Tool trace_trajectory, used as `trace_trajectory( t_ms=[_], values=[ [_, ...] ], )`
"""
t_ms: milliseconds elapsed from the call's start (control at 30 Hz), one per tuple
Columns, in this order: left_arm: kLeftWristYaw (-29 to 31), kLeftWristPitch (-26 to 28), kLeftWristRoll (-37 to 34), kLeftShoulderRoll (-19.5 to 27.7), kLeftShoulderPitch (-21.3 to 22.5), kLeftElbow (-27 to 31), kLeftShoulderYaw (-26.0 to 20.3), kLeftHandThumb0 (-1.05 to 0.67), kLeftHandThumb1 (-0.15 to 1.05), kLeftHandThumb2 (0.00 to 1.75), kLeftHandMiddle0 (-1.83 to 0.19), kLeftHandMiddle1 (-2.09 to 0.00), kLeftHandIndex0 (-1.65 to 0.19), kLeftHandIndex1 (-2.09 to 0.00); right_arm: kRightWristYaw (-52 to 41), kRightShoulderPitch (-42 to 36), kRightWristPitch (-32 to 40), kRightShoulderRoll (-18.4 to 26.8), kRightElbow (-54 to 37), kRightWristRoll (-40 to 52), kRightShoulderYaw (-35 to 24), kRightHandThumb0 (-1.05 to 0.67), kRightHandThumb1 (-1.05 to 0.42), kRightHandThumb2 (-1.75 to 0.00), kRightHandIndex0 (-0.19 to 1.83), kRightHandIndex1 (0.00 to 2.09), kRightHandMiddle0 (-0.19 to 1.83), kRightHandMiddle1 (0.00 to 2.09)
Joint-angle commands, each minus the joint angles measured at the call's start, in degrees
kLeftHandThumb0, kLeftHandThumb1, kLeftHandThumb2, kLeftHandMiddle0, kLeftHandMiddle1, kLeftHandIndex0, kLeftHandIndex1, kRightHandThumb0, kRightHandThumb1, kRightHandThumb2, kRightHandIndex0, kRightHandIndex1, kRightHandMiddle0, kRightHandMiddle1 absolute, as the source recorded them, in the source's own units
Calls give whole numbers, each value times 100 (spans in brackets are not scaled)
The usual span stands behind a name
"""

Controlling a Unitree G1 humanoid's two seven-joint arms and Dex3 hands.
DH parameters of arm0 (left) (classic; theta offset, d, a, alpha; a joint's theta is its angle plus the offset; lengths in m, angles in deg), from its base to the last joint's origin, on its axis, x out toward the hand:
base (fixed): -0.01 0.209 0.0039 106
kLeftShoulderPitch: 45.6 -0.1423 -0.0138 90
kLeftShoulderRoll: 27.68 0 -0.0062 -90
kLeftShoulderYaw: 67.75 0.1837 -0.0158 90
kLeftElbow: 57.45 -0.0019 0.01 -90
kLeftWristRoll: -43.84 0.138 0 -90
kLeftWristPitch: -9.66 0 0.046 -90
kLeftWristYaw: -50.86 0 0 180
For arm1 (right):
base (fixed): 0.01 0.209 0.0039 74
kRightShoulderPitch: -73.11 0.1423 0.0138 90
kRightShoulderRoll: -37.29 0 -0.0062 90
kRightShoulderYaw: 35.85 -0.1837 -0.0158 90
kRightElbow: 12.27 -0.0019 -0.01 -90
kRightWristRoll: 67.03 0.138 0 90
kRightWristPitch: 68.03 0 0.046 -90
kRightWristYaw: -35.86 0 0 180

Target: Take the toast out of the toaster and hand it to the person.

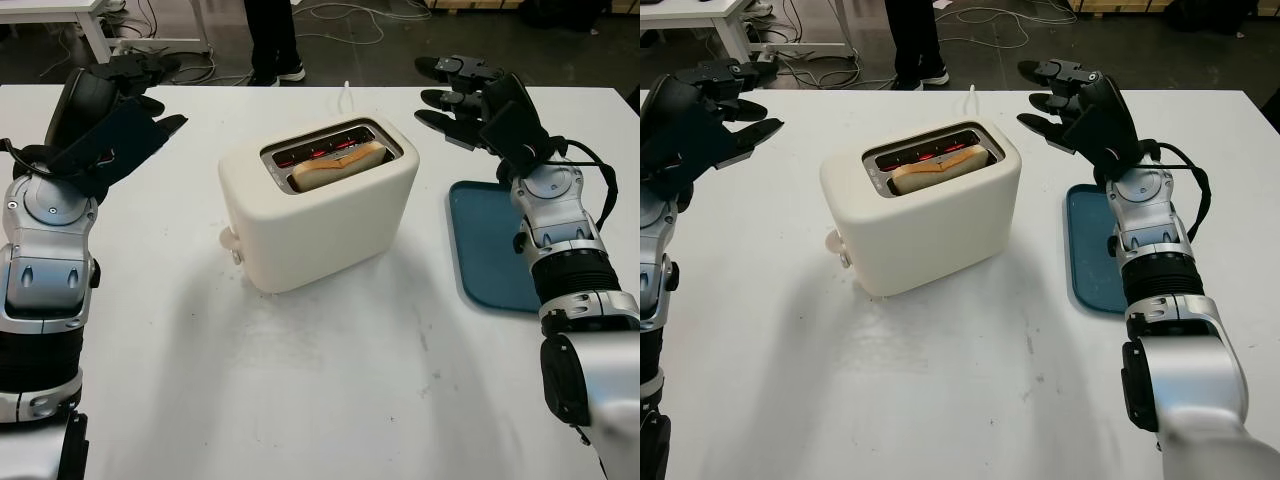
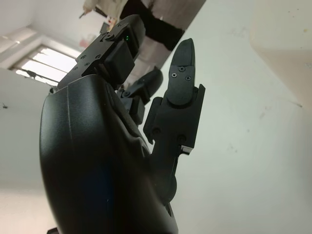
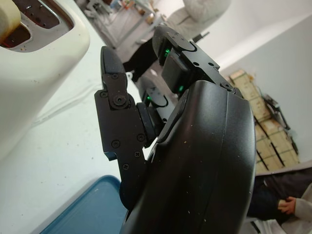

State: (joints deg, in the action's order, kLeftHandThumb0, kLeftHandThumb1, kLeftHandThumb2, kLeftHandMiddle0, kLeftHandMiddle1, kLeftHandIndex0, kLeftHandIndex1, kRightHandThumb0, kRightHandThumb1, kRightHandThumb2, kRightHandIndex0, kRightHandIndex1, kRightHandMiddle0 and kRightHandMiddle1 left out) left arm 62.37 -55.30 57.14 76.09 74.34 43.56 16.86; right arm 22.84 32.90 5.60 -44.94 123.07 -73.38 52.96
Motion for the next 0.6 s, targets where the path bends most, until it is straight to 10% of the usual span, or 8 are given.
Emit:
trace_trajectory(
  t_ms=[0, 567],
  values=[
    [9, 18, -6, 3, 37, -6, 5, -34, 92, 16, -39, -78, -65, -3, -13, 5, -21, 7, -50, 18, -5, -34, -92, -10, 68, 0, 64, 0],
    [1, 47, -41, -37, -13, 63, -23, -32, 92, 17, -37, -78, -63, -3, -14, -11, -57, 7, -48, 41, -24, -33, -92, -10, 68, 0, 64, 0]
  ],
)
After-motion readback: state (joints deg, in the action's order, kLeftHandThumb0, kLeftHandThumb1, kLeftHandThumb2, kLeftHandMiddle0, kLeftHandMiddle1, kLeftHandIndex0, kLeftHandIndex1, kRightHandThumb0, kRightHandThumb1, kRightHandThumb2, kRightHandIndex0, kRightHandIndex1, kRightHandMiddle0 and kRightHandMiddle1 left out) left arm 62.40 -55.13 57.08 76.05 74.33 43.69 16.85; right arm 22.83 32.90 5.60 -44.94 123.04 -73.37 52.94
